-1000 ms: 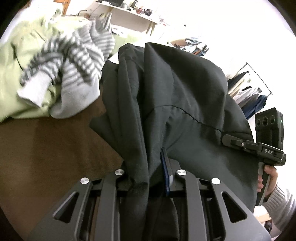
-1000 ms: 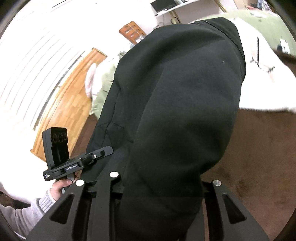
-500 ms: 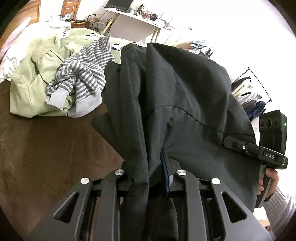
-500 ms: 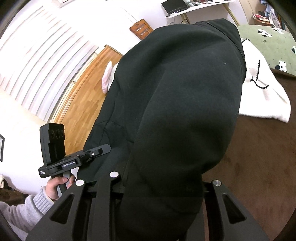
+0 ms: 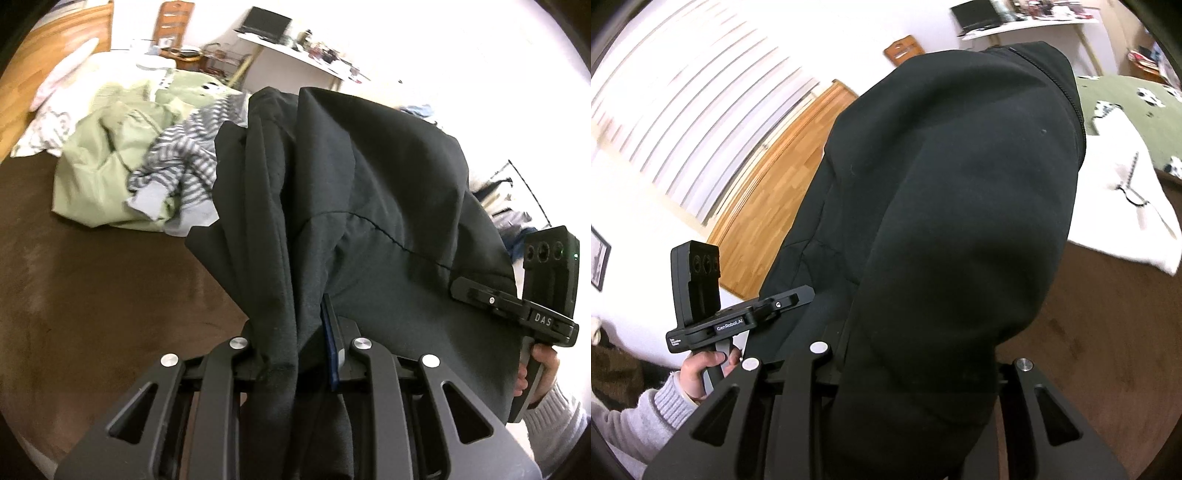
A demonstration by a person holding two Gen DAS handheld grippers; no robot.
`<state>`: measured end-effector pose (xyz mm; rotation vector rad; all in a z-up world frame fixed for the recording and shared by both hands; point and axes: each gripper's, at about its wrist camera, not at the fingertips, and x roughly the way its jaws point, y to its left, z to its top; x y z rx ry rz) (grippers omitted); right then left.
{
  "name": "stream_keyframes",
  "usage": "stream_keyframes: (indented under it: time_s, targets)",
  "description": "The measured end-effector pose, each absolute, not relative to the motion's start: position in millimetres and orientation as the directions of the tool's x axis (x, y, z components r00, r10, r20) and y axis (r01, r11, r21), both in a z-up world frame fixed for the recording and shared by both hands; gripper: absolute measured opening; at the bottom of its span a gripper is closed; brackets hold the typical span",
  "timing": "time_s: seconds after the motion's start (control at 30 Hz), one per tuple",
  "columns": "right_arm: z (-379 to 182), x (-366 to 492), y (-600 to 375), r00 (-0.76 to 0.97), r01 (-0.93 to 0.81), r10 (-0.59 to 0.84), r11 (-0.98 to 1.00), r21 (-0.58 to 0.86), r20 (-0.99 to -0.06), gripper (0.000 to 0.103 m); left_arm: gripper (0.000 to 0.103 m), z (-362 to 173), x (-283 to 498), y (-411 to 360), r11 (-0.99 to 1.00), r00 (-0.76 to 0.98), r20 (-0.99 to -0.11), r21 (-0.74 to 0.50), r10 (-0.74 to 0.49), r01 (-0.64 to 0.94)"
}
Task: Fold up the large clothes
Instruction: 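Lift the folded jacket with both tools and carry it across the bed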
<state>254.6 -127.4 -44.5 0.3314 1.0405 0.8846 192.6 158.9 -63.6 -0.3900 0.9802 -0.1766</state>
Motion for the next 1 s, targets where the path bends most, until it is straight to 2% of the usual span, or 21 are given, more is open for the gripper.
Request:
stream_keyframes:
  time_s: [0.27,0.57,0.77,1.0]
  targets:
    - [-38,266,-59,0.119,-0.567,0.802,0.539,0.624,-0.585,0.027,0.024,-44,160,215,0.921,0.598,-0.770,-0.367,-0.222,-0.130]
    - [-55,268,62,0.014,-0.604,0.814,0.469,0.644,-0.580,0.027,0.024,-45,120,324,0.911,0.596,-0.793,-0.331,-0.128,-0.245]
    - [-89,275,172,-0.080,-0.635,0.795,0.425,0.645,-0.601,0.027,0.024,-69,98,414,0.888,0.579,-0.812,-0.316,-0.072,-0.334]
    - [-152,277,284,-0.199,-0.658,0.759,0.365,0.658,-0.621,0.027,0.024,-126,75,527,0.831,0.552,-0.834,-0.303,0.006,-0.467]
